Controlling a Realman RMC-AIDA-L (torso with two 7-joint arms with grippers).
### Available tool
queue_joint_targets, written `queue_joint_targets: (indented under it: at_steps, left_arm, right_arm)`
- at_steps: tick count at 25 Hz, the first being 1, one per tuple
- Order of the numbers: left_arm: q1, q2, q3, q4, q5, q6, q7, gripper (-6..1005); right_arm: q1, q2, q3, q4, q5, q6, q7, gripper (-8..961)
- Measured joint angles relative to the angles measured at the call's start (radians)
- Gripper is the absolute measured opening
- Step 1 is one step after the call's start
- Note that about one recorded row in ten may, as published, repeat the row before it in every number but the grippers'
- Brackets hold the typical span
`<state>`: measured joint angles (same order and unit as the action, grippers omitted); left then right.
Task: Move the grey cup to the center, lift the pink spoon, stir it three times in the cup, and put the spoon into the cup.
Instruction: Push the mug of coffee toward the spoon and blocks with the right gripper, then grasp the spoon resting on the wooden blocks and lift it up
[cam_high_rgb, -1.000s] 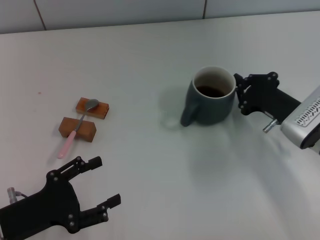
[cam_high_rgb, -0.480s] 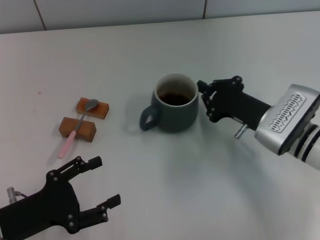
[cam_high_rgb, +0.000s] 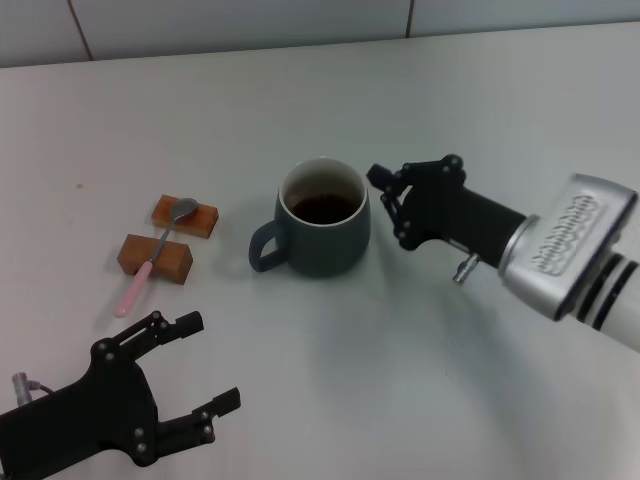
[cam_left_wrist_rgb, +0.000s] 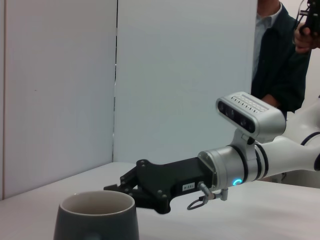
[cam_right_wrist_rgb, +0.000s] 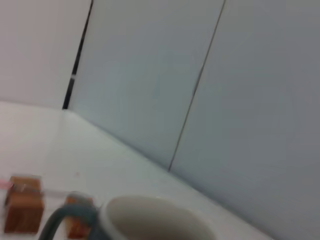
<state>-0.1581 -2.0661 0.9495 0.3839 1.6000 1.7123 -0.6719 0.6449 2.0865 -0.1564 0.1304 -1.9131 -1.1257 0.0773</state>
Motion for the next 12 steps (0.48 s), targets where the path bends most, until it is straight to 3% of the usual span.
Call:
queue_joint_targets:
  at_steps: [3,8,12]
  left_arm:
    - [0.0,0.0,-0.005,0.001,0.0,0.0,0.0,817]
    - [0.0,-0.003,-0.032,-0.016,-0.002,0.015,0.035,815]
    - [-0.012,-0.003,-0.047,-0.052,-0.013,0.028,0.066,813]
  right_arm:
    - [-0.049,-0.004,0.059,-0.012,0.028,-0.1,0.02,14]
    - [-0.169,-0.008,0.177,-0.101,0.043,-0.405,0.216,14]
    - [-0.227,-0.011,0.1,-0.232,0.029,-0.6,0.436,14]
